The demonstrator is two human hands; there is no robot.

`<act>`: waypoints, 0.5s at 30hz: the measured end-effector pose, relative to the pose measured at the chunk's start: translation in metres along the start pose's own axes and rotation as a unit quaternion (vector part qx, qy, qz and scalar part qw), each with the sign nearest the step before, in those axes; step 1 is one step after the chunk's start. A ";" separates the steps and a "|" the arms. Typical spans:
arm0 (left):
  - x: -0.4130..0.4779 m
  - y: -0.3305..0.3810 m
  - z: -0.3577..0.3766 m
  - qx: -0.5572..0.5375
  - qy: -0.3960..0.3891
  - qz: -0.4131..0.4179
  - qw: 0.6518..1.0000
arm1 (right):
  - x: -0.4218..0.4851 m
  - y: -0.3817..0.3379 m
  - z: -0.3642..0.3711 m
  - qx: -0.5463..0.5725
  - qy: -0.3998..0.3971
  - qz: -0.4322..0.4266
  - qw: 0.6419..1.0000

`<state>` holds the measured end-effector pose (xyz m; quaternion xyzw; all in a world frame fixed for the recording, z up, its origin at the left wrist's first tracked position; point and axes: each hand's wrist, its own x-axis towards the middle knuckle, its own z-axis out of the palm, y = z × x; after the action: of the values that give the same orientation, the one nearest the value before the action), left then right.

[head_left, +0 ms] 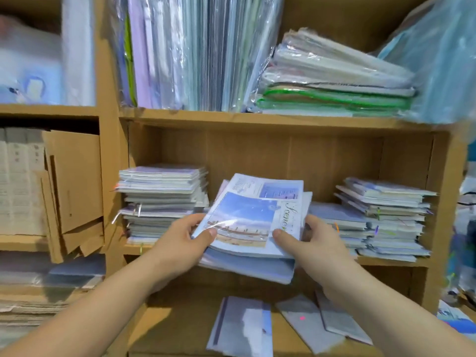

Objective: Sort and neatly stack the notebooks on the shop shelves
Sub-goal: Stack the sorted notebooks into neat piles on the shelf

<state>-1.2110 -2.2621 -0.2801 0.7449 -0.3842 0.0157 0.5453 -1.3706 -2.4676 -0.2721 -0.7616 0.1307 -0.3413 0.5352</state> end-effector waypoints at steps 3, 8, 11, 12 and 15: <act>0.040 -0.017 0.006 -0.003 0.042 -0.006 0.999 | 0.054 0.011 0.018 -0.017 0.017 -0.006 1.000; 0.091 -0.053 0.026 0.015 0.123 -0.050 0.991 | 0.117 0.037 0.036 -0.050 -0.039 0.040 0.997; 0.089 -0.072 0.035 0.105 0.145 0.010 0.984 | 0.124 0.065 0.035 -0.062 -0.140 0.061 0.986; 0.085 -0.078 0.036 0.111 0.125 0.045 0.985 | 0.123 0.072 0.033 -0.078 -0.153 0.042 0.984; 0.079 -0.087 0.031 0.184 0.074 0.098 0.975 | 0.127 0.090 0.030 -0.124 -0.138 -0.001 0.983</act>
<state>-1.1167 -2.3221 -0.3273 0.7882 -0.4040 0.1948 0.4214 -1.2433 -2.5531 -0.3114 -0.8621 0.0966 -0.2145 0.4489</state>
